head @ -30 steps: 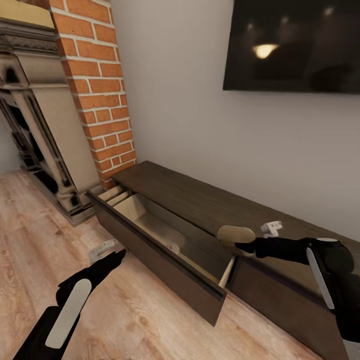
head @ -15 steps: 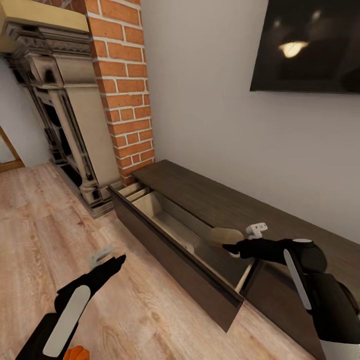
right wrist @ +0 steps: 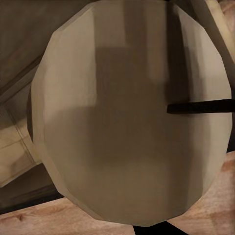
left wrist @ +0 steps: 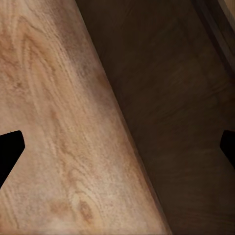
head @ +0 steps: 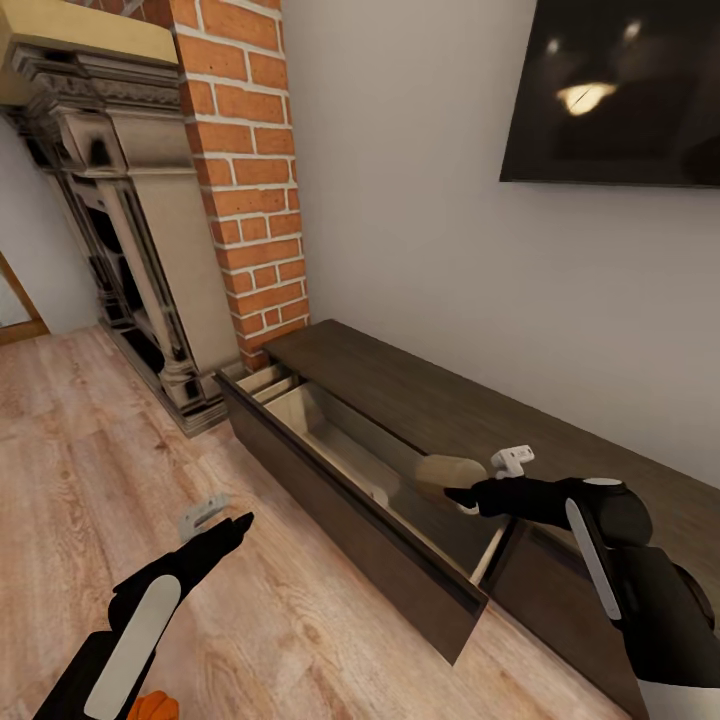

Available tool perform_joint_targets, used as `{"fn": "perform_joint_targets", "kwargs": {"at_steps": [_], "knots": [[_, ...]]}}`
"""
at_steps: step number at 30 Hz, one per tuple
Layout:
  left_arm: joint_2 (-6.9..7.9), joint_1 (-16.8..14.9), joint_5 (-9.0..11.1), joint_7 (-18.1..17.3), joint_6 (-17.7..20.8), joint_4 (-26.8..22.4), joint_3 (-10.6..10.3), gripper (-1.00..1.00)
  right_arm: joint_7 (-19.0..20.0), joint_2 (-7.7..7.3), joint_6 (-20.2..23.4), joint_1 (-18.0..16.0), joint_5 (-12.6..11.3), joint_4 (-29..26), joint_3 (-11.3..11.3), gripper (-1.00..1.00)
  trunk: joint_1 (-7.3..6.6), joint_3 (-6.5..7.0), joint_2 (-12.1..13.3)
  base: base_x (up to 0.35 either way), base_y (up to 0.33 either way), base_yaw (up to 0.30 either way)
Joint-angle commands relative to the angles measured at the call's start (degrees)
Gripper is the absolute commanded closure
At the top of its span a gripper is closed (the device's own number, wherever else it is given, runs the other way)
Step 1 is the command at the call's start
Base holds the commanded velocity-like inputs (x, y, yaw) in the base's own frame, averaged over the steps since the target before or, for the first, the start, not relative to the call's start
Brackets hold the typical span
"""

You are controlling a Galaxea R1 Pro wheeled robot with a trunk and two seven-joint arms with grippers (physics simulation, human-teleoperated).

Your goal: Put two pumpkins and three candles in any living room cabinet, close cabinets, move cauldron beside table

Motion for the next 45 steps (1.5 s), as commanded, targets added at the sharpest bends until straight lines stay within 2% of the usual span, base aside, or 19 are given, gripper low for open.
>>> {"fn": "perform_joint_targets", "kwargs": {"at_steps": [1,7,11,14,16,17,21,24,28,29,32,35,40,45], "knots": [[-0.22,-0.02,-0.08,0.33,0.33,0.15,0.03,-1.0,0.33,0.06,-0.05,0.09,-0.04,0.02,0.0,1.0,0.0,0.0,0.0,0.0,0.0,0.0],[-1.01,0.22,-0.31,2.83,1.32,0.37,0.05,-1.0,1.29,0.28,0.12,0.49,0.35,0.08,0.23,1.0,0.0,0.0,0.0,0.0,0.102,0.0],[-1.05,0.23,-0.33,2.88,1.34,0.44,0.05,-1.0,1.21,0.33,0.12,0.48,0.37,0.37,0.27,1.0,0.0,0.0,0.0,0.0,0.022,0.0],[-1.08,0.23,-0.36,2.92,1.34,0.51,0.01,-1.0,-0.9,0.67,0.12,0.36,0.32,1.98,0.24,1.0,0.0,0.0,0.0,0.0,0.004,0.0],[-1.09,0.23,-0.37,2.95,1.34,0.54,0.0,-1.0,-4.8,1.82,0.12,0.24,0.08,2.76,0.18,1.0,0.0,0.0,0.0,0.0,0.001,0.0],[-1.09,0.23,-0.37,2.96,1.34,0.55,-0.01,-1.0,-6.86,2.9,0.12,0.18,-0.04,2.96,0.15,1.0,0.0,0.0,0.0,0.0,0.0,0.0],[-1.09,0.23,-0.41,3.05,1.34,0.73,-0.02,-1.0,-13.51,8.31,0.12,0.08,-0.21,3.18,0.04,1.0,0.0,0.0,0.0,0.0,0.0,0.0],[-1.09,0.23,-0.45,3.07,1.34,0.8,-0.02,-1.0,-15.97,10.22,0.12,0.07,-0.14,3.21,0.07,1.0,0.0,0.0,0.0,0.0,0.0,0.0],[-1.09,0.23,-0.49,3.08,1.28,0.91,-0.02,-1.0,-16.82,10.89,0.12,-0.06,-0.08,4.31,0.02,1.0,0.0,0.0,0.0,0.0,0.0,0.0],[-1.09,0.23,-0.53,3.08,1.26,0.97,-0.02,-1.0,-18.28,11.08,0.12,-0.63,-0.13,6.87,-0.27,1.0,0.0,0.0,0.0,0.14,0.0,0.0],[-1.23,0.23,-0.71,3.08,1.25,1.01,-0.02,-1.0,-22.06,11.93,0.12,-1.16,-0.27,8.57,-1.15,1.0,0.0,0.0,0.0,0.122,0.0,0.0],[-1.33,0.23,-0.7,3.08,1.25,1.12,-0.02,-1.0,-23.68,12.8,0.12,-1.82,-0.3,11.57,-2.32,1.0,0.0,0.0,0.0,0.033,0.0,0.0],[-1.35,0.23,-0.71,3.08,1.25,1.22,-0.02,-1.0,-24.05,13.07,0.12,-3.65,-0.33,16.09,-4.23,1.0,0.0,0.0,0.0,0.006,0.0,0.0],[-1.35,0.23,-0.73,3.08,1.25,1.26,-0.02,-1.0,-24.18,13.33,0.12,-5.97,-0.33,22.5,-5.03,1.0,0.0,0.0,0.0,0.0,0.0,0.0]]}}
